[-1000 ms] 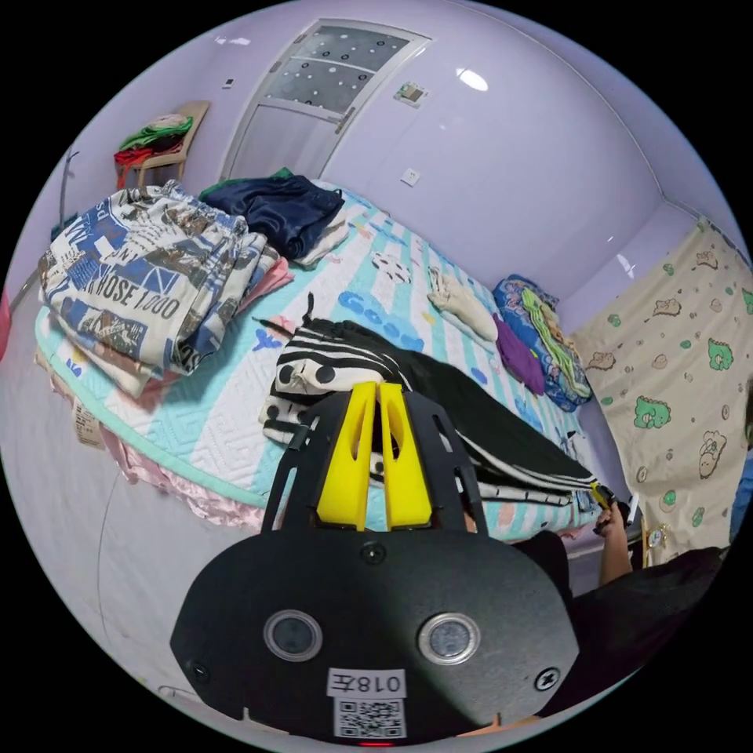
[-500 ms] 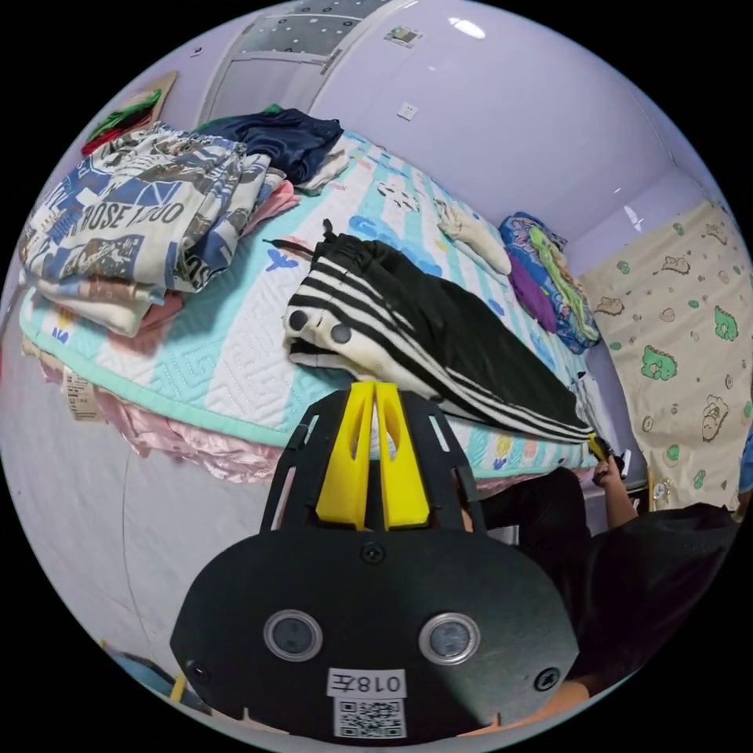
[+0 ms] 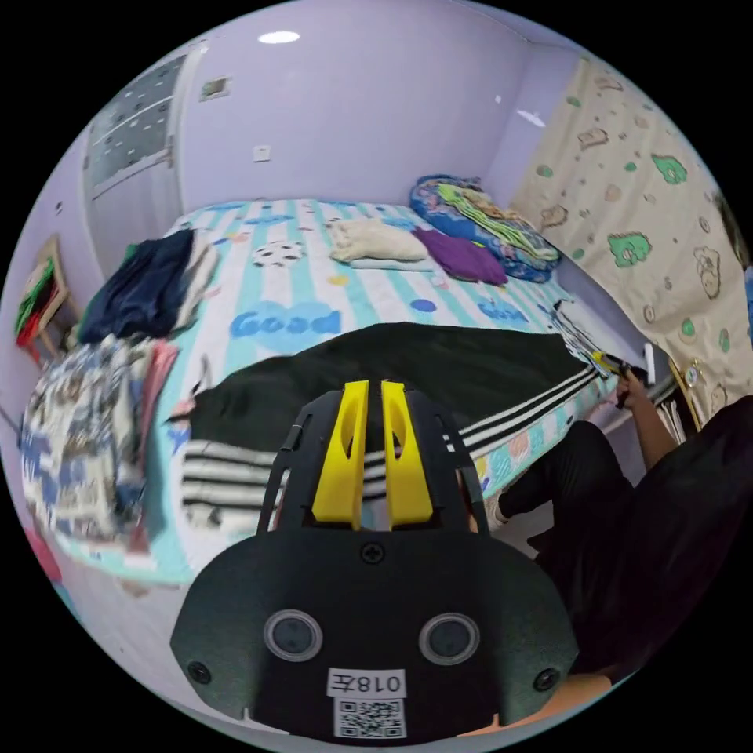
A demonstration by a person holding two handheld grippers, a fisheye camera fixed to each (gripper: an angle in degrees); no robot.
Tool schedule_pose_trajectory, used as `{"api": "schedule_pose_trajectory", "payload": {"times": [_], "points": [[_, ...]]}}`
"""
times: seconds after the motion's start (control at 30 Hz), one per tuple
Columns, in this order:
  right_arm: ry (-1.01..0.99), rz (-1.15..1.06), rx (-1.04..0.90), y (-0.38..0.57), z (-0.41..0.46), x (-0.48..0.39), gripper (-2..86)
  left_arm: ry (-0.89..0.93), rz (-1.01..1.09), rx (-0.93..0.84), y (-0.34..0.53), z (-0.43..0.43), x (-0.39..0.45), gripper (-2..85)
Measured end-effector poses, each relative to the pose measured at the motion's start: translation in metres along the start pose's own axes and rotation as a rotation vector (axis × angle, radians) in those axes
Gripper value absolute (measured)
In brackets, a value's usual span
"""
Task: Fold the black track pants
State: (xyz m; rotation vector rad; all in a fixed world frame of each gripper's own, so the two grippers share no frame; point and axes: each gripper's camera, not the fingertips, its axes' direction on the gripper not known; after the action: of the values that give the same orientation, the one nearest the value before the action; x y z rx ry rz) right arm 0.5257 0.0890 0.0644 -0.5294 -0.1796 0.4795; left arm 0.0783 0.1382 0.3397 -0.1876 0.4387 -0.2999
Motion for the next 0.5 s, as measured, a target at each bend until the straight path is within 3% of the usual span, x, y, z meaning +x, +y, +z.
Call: {"api": "schedule_pose_trajectory", "payload": {"times": [0.27,0.5], "points": [[-0.038,-0.142,-0.172,-0.084,0.091,-0.034,8.0,0.130,0.164,-0.156,-0.151,0.146,0.086,-0.8],[-0.011,-0.180,-0.315,-0.111,0.139,-0.031,6.2,0.101,0.101,-0.310,-0.213,0.221,0.102,-1.0]]}}
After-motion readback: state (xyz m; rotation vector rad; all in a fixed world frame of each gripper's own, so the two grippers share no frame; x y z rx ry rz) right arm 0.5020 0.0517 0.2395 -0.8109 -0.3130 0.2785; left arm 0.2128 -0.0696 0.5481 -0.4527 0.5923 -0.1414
